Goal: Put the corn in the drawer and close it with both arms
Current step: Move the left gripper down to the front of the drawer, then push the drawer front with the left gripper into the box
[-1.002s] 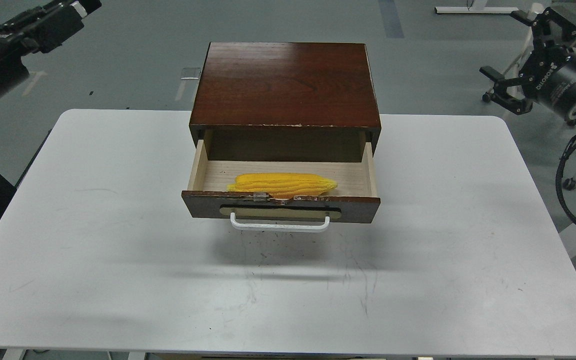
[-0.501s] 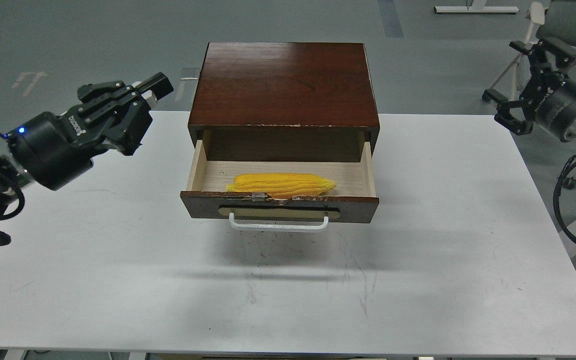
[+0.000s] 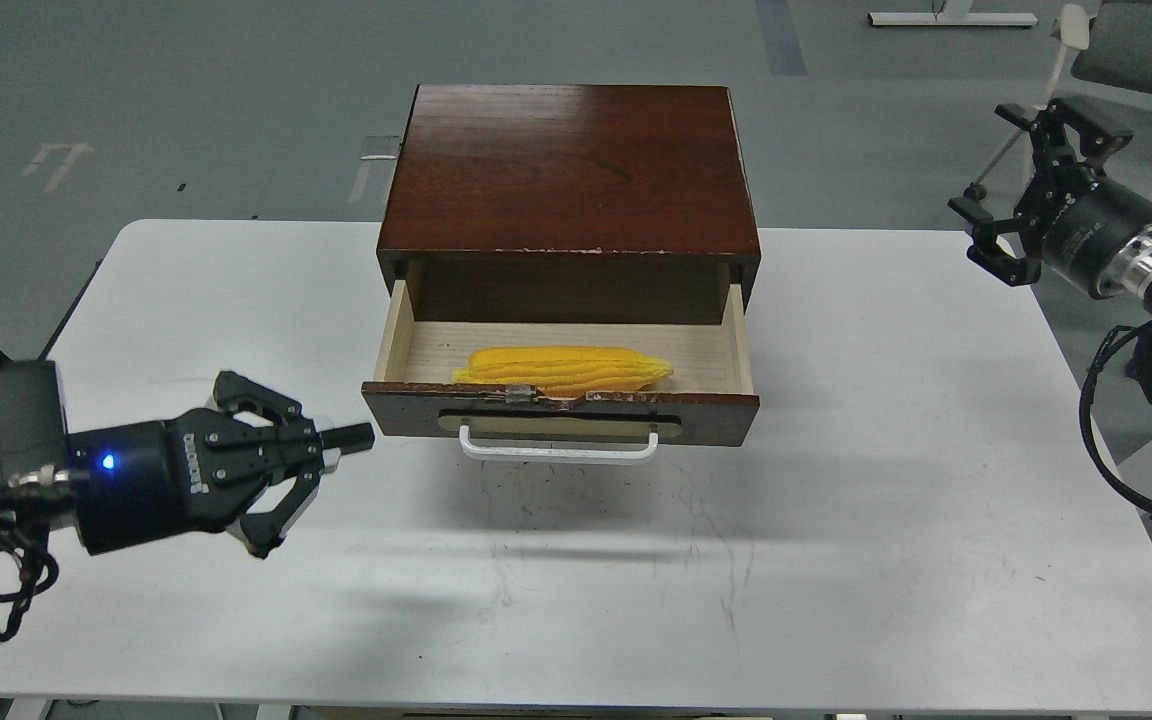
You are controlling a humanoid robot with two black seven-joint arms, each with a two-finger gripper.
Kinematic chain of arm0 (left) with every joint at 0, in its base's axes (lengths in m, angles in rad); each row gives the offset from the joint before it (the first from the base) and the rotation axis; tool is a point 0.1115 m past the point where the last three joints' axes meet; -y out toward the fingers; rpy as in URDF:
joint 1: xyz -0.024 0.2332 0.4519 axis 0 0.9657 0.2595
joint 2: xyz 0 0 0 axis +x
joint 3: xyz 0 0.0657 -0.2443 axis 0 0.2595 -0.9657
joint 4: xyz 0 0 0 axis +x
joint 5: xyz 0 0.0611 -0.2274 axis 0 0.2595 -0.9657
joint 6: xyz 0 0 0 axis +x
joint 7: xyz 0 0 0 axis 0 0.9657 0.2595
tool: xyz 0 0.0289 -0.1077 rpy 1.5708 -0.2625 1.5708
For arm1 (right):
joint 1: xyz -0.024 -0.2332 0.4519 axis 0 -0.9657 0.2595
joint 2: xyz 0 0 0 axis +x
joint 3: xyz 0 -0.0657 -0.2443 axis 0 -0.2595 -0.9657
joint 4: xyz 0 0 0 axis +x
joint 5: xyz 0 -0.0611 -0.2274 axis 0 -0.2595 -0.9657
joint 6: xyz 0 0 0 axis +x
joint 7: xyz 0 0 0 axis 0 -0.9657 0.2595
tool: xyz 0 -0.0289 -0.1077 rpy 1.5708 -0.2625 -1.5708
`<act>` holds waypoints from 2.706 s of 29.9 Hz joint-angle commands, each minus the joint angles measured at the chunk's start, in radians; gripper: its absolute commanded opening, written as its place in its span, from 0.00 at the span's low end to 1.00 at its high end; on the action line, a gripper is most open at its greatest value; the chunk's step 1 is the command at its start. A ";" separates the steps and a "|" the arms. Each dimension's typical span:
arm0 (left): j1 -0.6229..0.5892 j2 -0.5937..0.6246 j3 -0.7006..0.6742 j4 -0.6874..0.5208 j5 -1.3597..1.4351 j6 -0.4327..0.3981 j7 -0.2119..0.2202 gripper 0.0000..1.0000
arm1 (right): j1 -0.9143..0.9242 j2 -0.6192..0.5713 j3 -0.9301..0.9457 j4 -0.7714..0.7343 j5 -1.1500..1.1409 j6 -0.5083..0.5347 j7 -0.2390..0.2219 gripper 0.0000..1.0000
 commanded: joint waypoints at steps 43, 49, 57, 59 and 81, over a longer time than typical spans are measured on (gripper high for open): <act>0.063 -0.399 -0.004 0.185 0.025 0.000 0.000 0.00 | -0.076 0.239 0.176 -0.240 -0.007 -0.157 -0.002 0.96; 0.056 -0.450 -0.004 0.256 0.025 0.000 0.000 0.00 | -0.081 0.237 0.175 -0.243 -0.008 -0.156 -0.002 0.96; 0.016 -0.473 -0.005 0.323 0.025 0.000 0.000 0.00 | -0.082 0.237 0.170 -0.242 -0.008 -0.156 -0.002 0.97; 0.014 -0.474 -0.005 0.325 0.025 0.000 0.000 0.00 | -0.085 0.237 0.168 -0.242 -0.008 -0.154 -0.002 0.97; -0.044 -0.559 -0.014 0.431 0.025 0.000 0.000 0.00 | -0.094 0.236 0.155 -0.239 -0.012 -0.128 -0.002 0.97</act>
